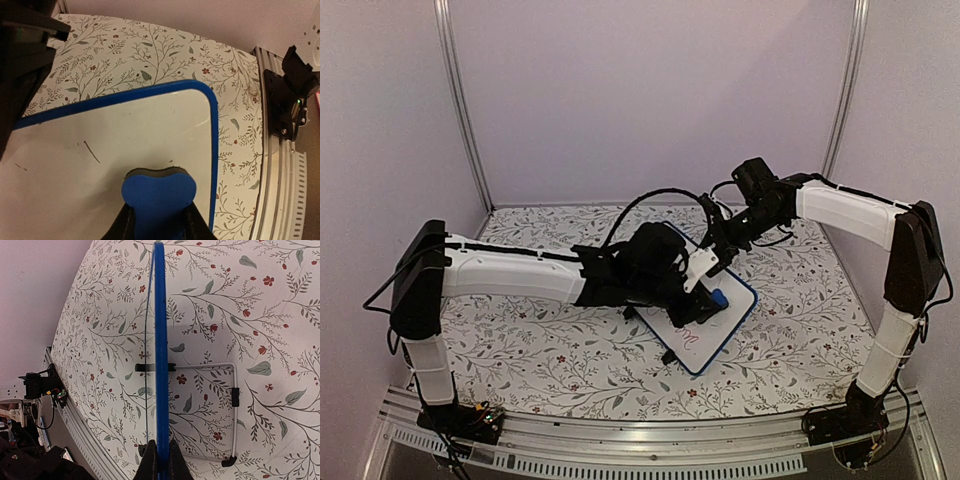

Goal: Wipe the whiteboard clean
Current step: Erase the whiteboard from the whiteboard stand.

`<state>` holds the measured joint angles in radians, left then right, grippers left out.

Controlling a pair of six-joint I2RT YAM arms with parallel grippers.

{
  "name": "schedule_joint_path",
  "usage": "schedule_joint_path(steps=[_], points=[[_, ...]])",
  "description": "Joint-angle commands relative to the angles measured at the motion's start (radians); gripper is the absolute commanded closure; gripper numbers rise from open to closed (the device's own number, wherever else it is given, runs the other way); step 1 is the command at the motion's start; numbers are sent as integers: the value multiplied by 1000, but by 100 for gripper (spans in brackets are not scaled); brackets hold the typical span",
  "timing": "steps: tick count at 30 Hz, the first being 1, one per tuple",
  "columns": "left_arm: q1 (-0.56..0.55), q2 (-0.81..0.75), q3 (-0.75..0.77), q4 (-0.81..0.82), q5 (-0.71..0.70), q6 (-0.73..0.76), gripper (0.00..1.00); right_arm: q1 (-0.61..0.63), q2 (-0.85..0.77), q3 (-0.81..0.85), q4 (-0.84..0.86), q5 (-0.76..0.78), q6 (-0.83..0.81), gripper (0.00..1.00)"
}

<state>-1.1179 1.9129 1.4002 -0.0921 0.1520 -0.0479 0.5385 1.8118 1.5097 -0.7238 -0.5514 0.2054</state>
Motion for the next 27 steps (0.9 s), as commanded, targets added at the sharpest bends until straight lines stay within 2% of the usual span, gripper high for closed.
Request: schedule_joint_path(steps=[1, 15, 27], points=[[2, 56, 29, -32, 4, 20, 100, 39, 26, -31, -96, 59, -14, 100], [-28, 82, -83, -26, 10, -49, 100, 39, 30, -32, -94, 57, -13, 100], [-33, 70, -152, -78, -88, -84, 100, 38, 36, -26, -96, 56, -13, 100]])
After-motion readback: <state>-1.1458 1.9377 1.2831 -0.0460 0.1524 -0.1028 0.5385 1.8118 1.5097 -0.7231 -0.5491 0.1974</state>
